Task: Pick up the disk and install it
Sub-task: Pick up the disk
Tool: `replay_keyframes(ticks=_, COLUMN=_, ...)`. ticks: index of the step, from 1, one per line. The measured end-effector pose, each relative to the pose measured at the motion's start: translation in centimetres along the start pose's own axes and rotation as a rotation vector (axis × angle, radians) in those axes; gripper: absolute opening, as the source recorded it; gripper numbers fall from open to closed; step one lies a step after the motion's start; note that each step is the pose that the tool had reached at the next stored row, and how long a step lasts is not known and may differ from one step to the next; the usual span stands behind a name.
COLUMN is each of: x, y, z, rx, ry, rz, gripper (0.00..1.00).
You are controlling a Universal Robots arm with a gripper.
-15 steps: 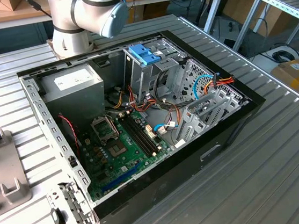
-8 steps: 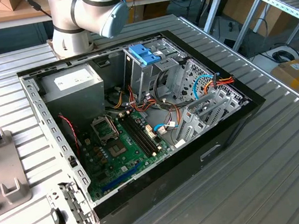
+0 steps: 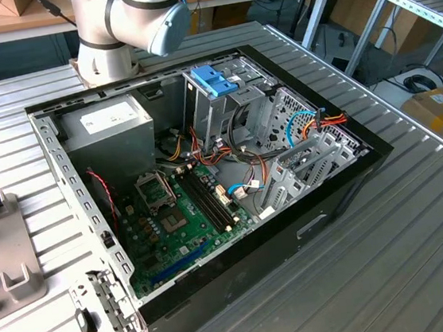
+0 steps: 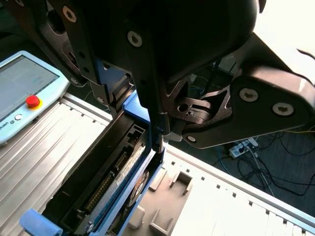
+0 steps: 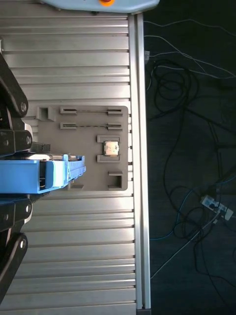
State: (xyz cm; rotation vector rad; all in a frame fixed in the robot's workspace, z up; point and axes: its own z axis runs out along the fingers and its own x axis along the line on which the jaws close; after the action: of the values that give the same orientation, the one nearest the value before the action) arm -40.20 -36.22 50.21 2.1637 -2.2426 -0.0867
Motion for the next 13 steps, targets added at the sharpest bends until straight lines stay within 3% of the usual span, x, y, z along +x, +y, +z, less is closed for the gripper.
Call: replay_keyframes(ticks=13, x=-0.01, y=-0.27, z=-0.01, rx=0.0001, ry=0.0000, rz=0.000, gripper=0.37)
